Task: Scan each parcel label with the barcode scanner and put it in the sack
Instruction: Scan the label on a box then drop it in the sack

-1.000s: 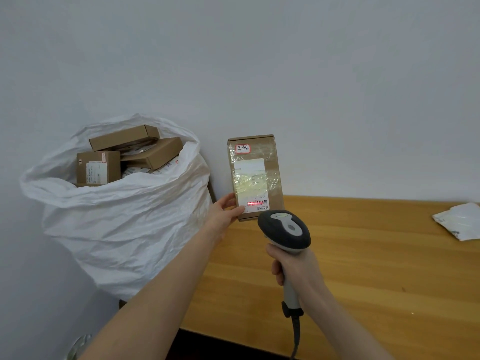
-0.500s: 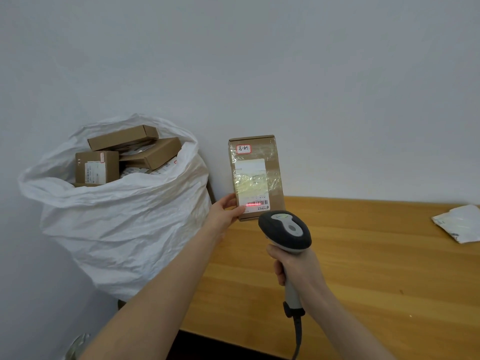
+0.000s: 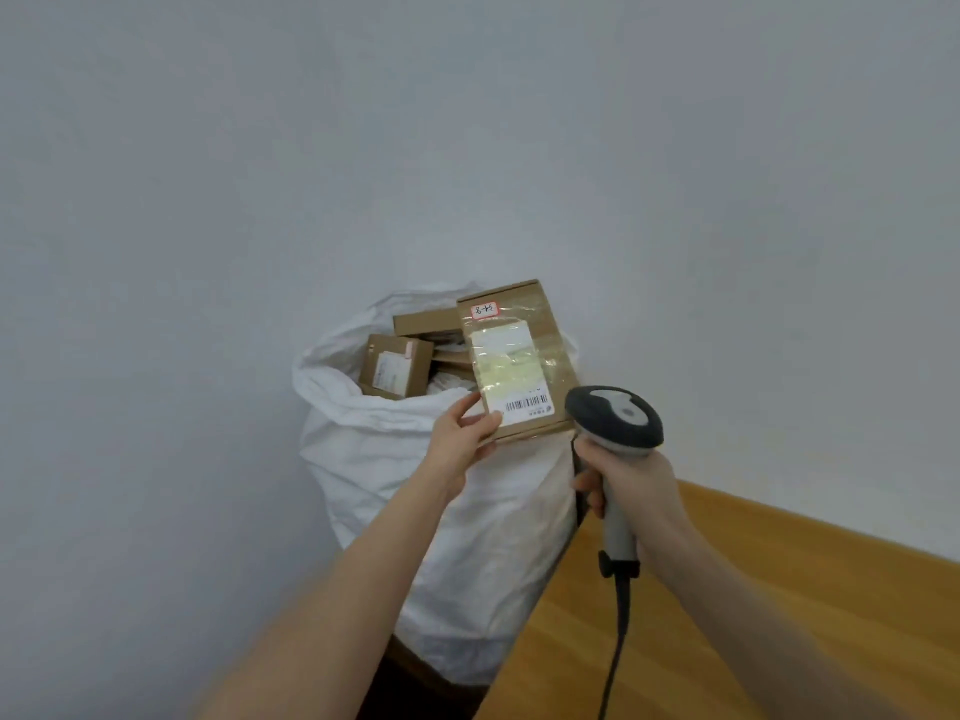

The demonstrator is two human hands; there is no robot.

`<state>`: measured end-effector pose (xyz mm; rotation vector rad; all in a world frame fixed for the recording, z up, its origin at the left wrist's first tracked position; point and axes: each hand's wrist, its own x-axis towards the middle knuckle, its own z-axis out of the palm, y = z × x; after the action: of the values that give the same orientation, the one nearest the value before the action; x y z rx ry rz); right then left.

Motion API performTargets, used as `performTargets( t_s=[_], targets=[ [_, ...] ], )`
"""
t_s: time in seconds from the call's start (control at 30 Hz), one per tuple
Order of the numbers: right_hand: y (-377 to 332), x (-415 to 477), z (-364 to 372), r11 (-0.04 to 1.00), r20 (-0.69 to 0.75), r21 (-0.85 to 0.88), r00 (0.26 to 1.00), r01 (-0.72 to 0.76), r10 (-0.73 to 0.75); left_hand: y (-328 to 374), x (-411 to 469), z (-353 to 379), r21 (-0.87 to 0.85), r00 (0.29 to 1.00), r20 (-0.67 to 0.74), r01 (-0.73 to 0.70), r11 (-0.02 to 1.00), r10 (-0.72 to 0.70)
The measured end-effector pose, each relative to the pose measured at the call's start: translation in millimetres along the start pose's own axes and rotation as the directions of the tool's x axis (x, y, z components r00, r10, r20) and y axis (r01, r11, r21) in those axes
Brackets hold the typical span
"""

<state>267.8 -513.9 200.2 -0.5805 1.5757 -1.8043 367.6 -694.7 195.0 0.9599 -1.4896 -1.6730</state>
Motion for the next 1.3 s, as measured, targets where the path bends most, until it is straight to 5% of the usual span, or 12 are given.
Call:
performTargets(
  t_s=[0.4, 0.47, 0.57, 0.67, 0.77, 0.9, 1.0, 1.2, 1.3],
  targets=[
    [-35.4, 171.5, 222.2, 0.999, 0.071, -0.021, 0.997, 0.033, -0.032, 62.9, 174.8, -167.2, -0.122, 0.951, -0.278, 0.106, 0.987, -0.136],
    [-33.1, 191.9, 245.5, 1.000, 0.063, -0.011, 0.998, 0.011, -0.011, 60.8, 205.0, -185.1, 0.110, 0.939, -0.326, 0.154, 0.982, -0.111],
    [-24.2, 213.4, 262.3, 0.999, 0.040, 0.010, 0.999, -0.035, 0.034, 52.4, 236.6, -196.3, 0.655, 0.955, -0.295, 0.197, 0.730, 0.007],
    [-14.2, 222.5, 263.4, 0.996, 0.017, 0.022, 0.996, -0.086, 0.086, 42.2, 255.2, -193.4, 0.837, 0.973, -0.230, 0.213, 0.504, -0.029],
    [-11.0, 224.3, 256.3, 0.986, 0.000, 0.068, 0.988, -0.154, 0.155, 39.2, 267.7, -183.8, 0.892, 0.975, -0.222, 0.204, 0.403, -0.003],
    [-14.1, 220.4, 233.2, 0.972, -0.055, 0.152, 0.980, -0.180, 0.191, 57.7, 264.3, -145.5, 0.910, 0.926, -0.035, -0.126, 0.396, 0.376],
    [-14.3, 210.0, 199.5, 0.963, -0.131, 0.207, 0.970, -0.175, 0.205, 63.6, 252.8, -88.4, 0.887, 0.859, 0.176, -0.350, 0.302, 0.480],
    [-6.1, 164.3, 83.4, 0.944, -0.293, 0.290, 0.924, -0.160, 0.246, 30.9, 195.8, 44.5, 0.832, 0.800, 0.491, -0.548, 0.089, 0.344],
    [4.4, 128.3, 3.4, 0.934, -0.360, 0.324, 0.894, -0.149, 0.267, -2.6, 156.7, 115.4, 0.774, 0.768, 0.600, -0.628, 0.077, 0.224]
  ],
)
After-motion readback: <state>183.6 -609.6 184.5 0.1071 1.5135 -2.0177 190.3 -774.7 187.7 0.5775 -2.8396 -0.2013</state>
